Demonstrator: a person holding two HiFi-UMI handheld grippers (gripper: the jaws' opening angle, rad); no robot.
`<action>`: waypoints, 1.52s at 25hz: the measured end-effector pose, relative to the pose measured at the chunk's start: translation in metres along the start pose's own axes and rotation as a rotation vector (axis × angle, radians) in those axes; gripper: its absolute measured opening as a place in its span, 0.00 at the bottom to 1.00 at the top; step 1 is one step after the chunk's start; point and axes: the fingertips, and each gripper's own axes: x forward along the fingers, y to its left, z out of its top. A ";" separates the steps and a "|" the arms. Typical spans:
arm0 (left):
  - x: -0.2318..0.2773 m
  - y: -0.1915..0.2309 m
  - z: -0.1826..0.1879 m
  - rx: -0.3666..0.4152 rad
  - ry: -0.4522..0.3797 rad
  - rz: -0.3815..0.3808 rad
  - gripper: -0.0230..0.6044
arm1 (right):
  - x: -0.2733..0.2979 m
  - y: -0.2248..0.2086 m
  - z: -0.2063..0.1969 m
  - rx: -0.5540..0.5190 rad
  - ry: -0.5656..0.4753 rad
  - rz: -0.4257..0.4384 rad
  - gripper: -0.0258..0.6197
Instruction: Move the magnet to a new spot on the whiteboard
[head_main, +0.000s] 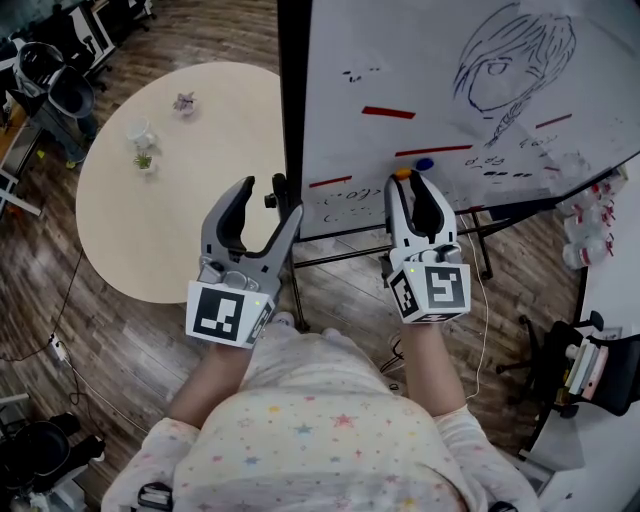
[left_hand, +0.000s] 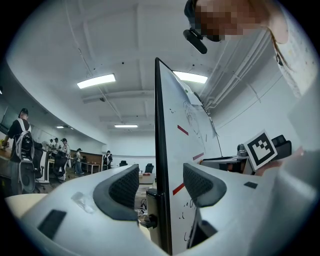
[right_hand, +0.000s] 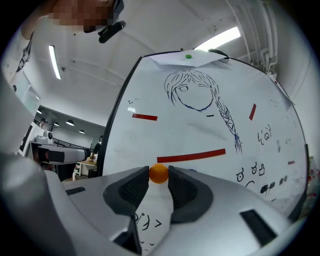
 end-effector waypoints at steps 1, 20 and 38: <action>-0.001 0.000 0.000 0.000 0.002 0.002 0.44 | -0.001 0.001 0.000 0.000 0.000 0.003 0.23; -0.022 -0.004 -0.019 -0.022 0.029 0.031 0.44 | -0.014 0.019 -0.018 0.022 0.022 0.039 0.23; -0.025 0.005 -0.042 -0.051 0.066 0.043 0.44 | 0.006 0.040 -0.044 0.029 0.070 0.087 0.23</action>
